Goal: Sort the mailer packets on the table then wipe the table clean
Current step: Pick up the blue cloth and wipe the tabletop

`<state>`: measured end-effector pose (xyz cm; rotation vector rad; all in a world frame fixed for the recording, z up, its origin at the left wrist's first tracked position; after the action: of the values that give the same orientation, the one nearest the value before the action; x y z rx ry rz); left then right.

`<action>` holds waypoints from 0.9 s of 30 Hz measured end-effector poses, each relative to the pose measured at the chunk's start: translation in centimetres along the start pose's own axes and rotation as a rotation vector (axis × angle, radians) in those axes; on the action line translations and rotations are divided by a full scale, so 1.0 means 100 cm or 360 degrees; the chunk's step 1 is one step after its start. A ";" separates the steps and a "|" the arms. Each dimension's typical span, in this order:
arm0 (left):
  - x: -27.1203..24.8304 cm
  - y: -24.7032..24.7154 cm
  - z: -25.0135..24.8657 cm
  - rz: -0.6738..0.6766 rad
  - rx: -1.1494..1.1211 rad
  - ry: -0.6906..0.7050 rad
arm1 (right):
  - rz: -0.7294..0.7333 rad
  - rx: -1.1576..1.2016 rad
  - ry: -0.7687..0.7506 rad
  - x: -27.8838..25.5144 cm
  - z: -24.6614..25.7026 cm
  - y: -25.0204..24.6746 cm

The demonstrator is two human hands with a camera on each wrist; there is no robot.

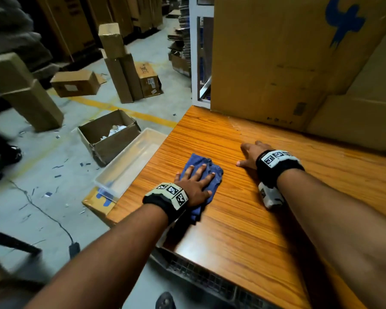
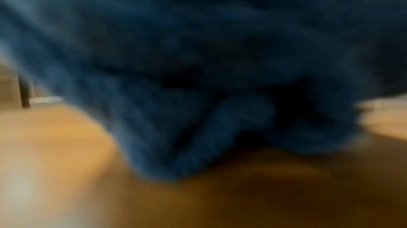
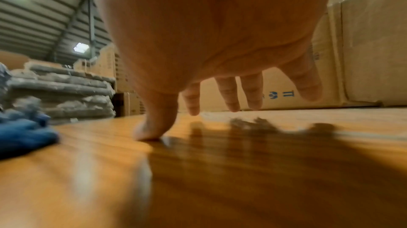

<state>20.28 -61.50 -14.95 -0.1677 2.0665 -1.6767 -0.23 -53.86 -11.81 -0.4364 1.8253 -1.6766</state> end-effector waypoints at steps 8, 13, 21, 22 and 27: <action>0.004 -0.040 0.096 -0.0047 0.0116 -0.0355 | 0.0201 0.0062 0.0021 -0.096 0.051 0.043; 0.007 -0.023 0.065 -0.0029 0.0013 -0.0182 | 0.0262 0.0048 0.0116 -0.110 0.058 0.040; -0.029 -0.016 0.078 -0.0017 0.0014 -0.0066 | 0.0190 0.0097 0.0189 -0.111 0.052 0.046; -0.033 -0.020 0.096 -0.0025 0.0010 -0.0125 | 0.0186 0.0096 0.0194 -0.111 0.052 0.047; -0.046 -0.022 0.128 -0.0058 -0.0070 -0.0297 | 0.0222 0.0074 0.0228 -0.117 0.054 0.049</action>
<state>29.46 -71.73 -13.40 -0.3639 1.9726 -1.5729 12.88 -50.07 -14.14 -0.1682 1.8679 -1.6871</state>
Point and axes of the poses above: each hand's wrist, its own x-axis towards the middle knuckle, its own y-axis out of the palm, z = x × y, the point moved 10 cm from there along x, towards the middle knuckle, and after that the axes turned 13 degrees about -z, right-handed, at the moved point
